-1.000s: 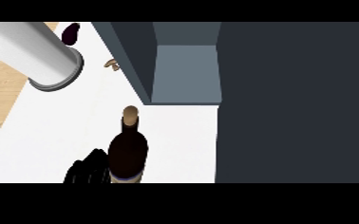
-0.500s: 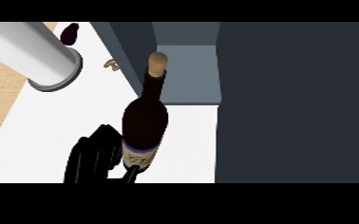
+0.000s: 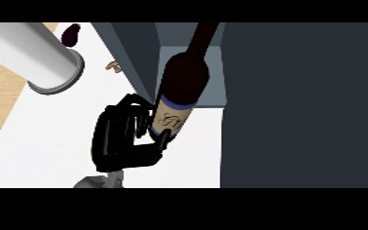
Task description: Pick up the wine, place it into the cabinet and close the cabinet
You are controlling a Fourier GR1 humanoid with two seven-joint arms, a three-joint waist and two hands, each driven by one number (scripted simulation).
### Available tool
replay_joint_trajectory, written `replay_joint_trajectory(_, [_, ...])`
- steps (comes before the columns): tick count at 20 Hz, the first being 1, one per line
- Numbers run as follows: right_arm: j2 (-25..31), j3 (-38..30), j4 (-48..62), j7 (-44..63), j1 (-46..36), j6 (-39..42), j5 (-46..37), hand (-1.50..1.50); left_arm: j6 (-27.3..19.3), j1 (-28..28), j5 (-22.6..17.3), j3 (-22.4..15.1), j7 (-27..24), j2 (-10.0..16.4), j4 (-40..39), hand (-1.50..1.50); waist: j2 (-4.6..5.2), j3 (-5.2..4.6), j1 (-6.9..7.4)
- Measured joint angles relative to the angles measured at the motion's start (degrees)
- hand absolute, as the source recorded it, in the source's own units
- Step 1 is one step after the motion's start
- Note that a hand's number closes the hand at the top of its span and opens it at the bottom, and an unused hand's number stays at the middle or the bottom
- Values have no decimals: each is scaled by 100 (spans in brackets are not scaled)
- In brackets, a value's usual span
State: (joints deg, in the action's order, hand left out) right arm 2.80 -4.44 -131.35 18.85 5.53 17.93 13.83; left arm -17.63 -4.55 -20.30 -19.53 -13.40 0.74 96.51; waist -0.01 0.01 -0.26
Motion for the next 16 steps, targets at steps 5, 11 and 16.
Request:
replay_joint_trajectory(5, [44, -35, -35, 73, -28, 19, 102, -150, -403, -872, 102, -24, -156, -50, -851, 150, 4, 0, -18])
replay_joint_trajectory(11, [-2, 1, -33, -9, 36, 29, 21, -150, -963, -1642, 196, -311, -129, -67, -1645, 150, 3, -2, -27])
replay_joint_trajectory(16, [32, -53, 121, 3, -169, -17, 0, -150, -1222, -1962, -91, -514, -527, -71, -2361, 150, 7, -1, -27])
